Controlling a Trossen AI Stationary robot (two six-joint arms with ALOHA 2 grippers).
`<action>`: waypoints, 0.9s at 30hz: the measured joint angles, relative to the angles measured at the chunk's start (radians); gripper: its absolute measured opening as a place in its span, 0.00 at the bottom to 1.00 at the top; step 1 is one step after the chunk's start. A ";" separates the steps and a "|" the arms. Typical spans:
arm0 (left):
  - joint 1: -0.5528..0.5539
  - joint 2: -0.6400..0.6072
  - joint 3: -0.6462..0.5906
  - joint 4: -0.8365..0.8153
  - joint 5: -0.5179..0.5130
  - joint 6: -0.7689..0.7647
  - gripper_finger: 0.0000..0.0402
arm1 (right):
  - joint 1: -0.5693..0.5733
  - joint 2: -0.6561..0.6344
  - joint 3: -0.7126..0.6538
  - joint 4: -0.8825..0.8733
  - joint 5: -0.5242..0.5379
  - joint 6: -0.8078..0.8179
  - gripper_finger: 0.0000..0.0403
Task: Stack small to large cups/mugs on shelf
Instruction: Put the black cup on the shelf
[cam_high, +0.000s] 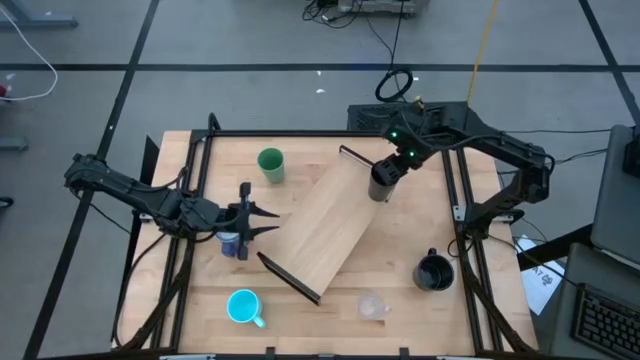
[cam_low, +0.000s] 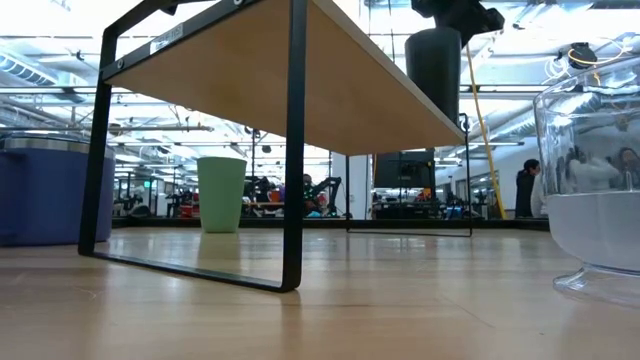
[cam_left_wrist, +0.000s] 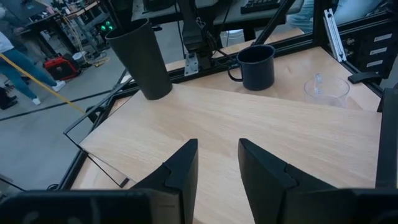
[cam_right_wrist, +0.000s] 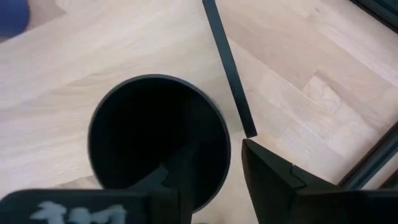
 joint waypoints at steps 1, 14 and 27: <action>0.000 0.000 0.000 0.000 0.000 0.000 0.29 | 0.000 -0.004 0.000 0.001 0.000 0.000 0.29; 0.000 0.000 0.000 0.003 0.000 0.000 0.29 | 0.000 -0.065 0.000 0.056 0.006 -0.011 0.29; 0.000 0.000 0.000 0.000 0.001 0.001 0.29 | 0.167 -0.195 0.000 0.051 0.194 0.004 0.29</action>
